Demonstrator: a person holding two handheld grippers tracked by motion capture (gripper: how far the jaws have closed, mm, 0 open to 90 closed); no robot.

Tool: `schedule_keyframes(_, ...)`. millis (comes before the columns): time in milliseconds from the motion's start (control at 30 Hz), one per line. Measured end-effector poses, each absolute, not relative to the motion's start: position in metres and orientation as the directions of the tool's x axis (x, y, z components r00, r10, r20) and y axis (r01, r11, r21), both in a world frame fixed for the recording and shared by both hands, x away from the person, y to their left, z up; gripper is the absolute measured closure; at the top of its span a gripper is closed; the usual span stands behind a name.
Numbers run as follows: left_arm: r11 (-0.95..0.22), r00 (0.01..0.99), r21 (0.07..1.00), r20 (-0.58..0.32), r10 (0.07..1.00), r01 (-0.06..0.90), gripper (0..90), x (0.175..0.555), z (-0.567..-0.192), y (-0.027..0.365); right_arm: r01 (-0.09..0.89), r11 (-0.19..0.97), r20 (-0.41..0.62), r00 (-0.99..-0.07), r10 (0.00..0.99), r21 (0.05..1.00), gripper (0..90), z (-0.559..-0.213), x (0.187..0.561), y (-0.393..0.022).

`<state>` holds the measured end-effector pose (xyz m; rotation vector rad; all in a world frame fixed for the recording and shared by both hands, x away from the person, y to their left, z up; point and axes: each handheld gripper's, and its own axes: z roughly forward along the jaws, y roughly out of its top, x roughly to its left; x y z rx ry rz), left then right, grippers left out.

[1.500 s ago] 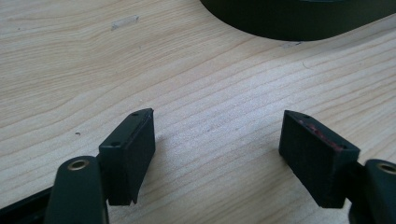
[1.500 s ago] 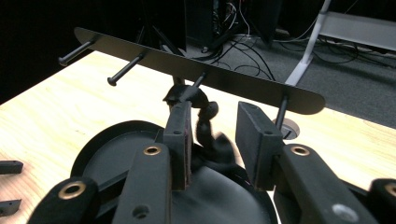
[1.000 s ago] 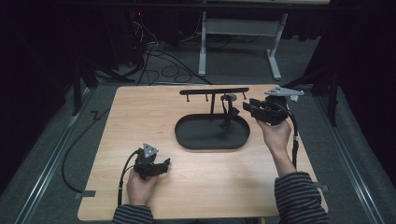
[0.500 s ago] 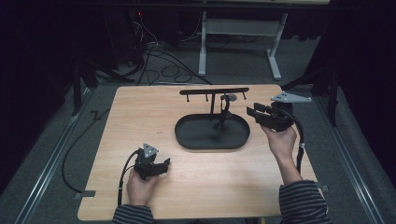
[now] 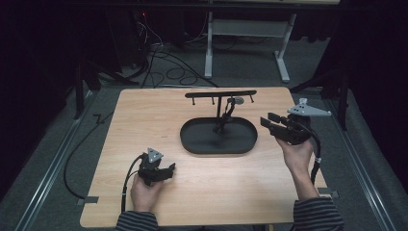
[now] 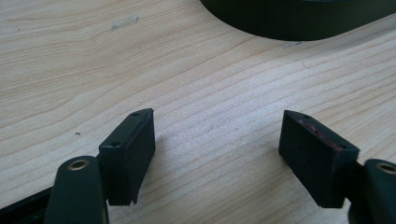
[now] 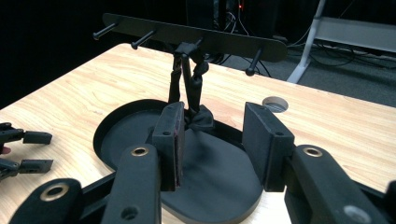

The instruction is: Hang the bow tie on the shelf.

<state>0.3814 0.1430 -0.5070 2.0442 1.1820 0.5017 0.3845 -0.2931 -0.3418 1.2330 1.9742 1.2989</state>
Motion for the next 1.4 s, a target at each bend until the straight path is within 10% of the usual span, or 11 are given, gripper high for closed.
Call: schedule_keyframes(1400,-0.328,0.505,0.742,-0.017,0.863,0.585,27.5,0.381,-0.507,0.143,0.438,0.129,0.126,-0.508,0.852,0.889,60.8,-0.375,0.332,-0.296)
